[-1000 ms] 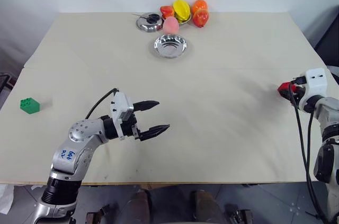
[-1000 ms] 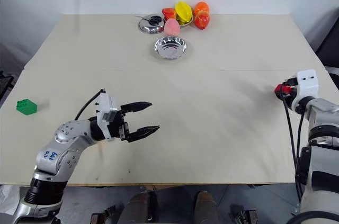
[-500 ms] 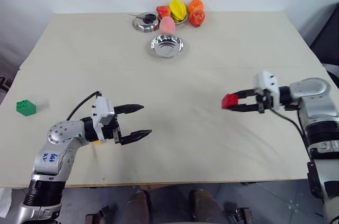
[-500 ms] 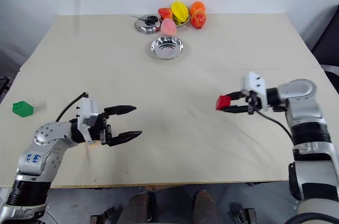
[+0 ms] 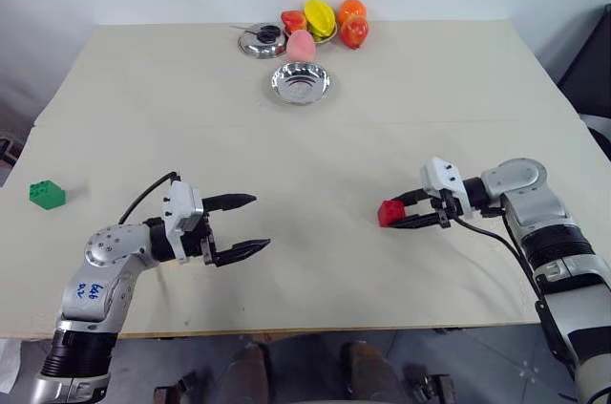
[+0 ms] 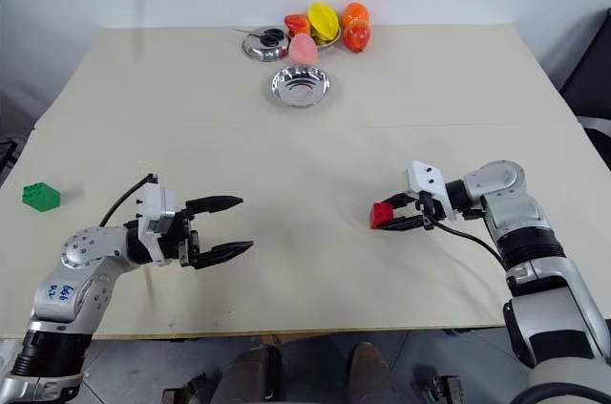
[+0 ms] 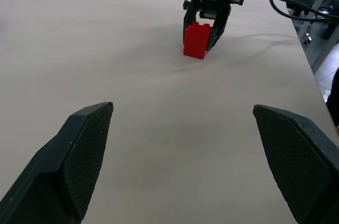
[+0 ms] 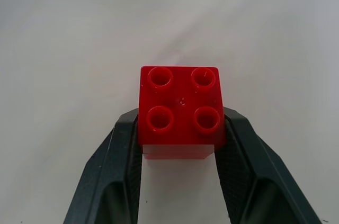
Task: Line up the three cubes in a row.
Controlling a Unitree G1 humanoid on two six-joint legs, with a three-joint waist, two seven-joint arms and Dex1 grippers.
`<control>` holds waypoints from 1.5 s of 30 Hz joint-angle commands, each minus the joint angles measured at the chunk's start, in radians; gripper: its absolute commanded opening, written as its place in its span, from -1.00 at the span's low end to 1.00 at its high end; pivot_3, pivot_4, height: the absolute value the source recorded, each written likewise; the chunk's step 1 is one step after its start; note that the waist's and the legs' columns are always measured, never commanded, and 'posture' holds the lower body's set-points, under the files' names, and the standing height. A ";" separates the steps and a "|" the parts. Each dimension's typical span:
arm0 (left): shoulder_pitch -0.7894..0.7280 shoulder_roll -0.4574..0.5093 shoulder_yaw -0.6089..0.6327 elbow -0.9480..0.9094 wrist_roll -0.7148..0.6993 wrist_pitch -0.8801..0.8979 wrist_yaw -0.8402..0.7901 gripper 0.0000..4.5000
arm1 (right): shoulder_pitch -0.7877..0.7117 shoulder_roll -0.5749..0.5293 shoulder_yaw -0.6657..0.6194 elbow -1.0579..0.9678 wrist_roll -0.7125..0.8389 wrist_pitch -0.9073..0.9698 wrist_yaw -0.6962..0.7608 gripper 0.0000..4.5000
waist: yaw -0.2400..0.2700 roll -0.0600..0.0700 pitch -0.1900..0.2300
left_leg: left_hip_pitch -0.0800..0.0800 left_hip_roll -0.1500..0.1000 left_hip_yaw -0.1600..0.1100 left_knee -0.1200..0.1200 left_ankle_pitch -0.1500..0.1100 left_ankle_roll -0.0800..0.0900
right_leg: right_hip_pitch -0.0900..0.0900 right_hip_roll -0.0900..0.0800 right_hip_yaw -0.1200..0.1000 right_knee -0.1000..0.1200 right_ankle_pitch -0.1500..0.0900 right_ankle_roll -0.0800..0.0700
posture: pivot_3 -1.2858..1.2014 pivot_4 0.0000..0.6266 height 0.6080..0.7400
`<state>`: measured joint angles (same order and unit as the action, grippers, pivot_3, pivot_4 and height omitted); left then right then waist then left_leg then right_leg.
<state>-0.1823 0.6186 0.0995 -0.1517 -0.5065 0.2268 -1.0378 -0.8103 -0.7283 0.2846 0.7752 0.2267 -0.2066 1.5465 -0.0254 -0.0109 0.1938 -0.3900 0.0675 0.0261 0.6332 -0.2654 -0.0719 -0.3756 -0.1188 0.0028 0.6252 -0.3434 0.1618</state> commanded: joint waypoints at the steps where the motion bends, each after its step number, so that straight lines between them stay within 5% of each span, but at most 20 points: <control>1: 0.012 0.009 0.022 -0.042 -0.005 -0.016 0.004 1.00 | -0.018 -0.036 0.004 0.085 -0.023 -0.069 0.068 -0.34 | 0.001 0.000 0.000 | 0.000 0.000 0.000 0.001 0.000 0.000 | 0.000 0.000 0.000 0.000 0.000 0.000 | 0.03 -0.52 1.00; 11: 0.009 0.023 0.038 -0.020 -0.003 -0.028 -0.003 1.00 | -0.054 -0.074 0.013 0.115 -0.027 -0.115 0.068 -0.34 | -0.002 0.000 0.000 | 0.000 0.000 0.000 0.001 0.000 0.000 | 0.000 0.000 0.000 0.001 0.000 0.000 | 0.03 -0.52 1.00; 21: 0.003 0.046 0.081 -0.027 -0.073 0.041 -0.011 1.00 | -0.028 -0.134 -0.035 -0.036 0.098 -0.060 0.068 0.97 | -0.002 0.000 0.000 | 0.000 0.000 0.000 0.001 0.000 0.000 | -0.001 0.000 0.001 0.001 0.000 0.000 | 0.03 -0.52 1.00; 24: 0.020 0.058 0.133 -0.022 -0.083 0.029 -0.012 1.00 | 0.008 -0.153 -0.080 -0.121 0.178 -0.024 0.068 0.97 | -0.002 0.000 0.000 | 0.000 0.000 0.000 0.001 0.000 0.000 | -0.001 0.000 0.001 0.001 0.000 0.000 | 0.03 -0.52 1.00; 28: 0.063 0.125 0.330 0.062 -0.100 -0.020 -0.021 1.00 | 0.160 -0.144 -0.216 -0.369 0.464 0.073 0.068 0.97 | -0.003 0.000 0.001 | 0.000 0.001 0.000 -0.002 0.000 0.000 | -0.001 0.000 0.001 0.001 0.000 0.000 | 0.03 -0.52 1.00; 32: 0.197 0.217 0.521 0.250 -0.069 -0.119 -0.111 1.00 | 0.320 -0.143 -0.222 -0.590 0.548 0.242 0.066 0.97 | -0.009 0.000 0.001 | 0.002 0.001 0.002 -0.003 -0.001 0.000 | -0.001 0.001 0.001 0.000 0.000 -0.001 | 0.03 -0.52 1.00; 38: 0.383 0.301 0.661 0.464 -0.022 -0.200 -0.182 1.00 | 0.418 -0.099 -0.246 -0.714 0.529 0.229 0.068 0.97 | -0.001 -0.001 0.001 | 0.003 0.001 0.003 -0.002 -0.003 0.001 | -0.001 0.001 0.002 0.000 -0.001 -0.001 | 0.03 -0.52 1.00; 45: 0.519 0.291 0.745 0.483 -0.044 -0.220 -0.243 1.00 | 0.458 -0.131 -0.277 -0.690 0.501 0.183 0.068 0.97 | 0.003 -0.007 -0.001 | 0.003 0.002 0.003 -0.002 -0.007 0.006 | -0.001 0.000 0.002 0.000 0.000 -0.003 | 0.03 -0.52 1.00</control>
<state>0.3209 0.9083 0.8100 0.3496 -0.5289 0.0186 -1.2700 -0.3600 -0.8354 0.0447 0.0873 0.7286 -0.0036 1.5480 -0.0228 -0.0177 0.1930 -0.3874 0.0697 0.0293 0.6313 -0.2729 -0.0657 -0.3766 -0.1182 0.0047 0.6250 -0.3439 0.1583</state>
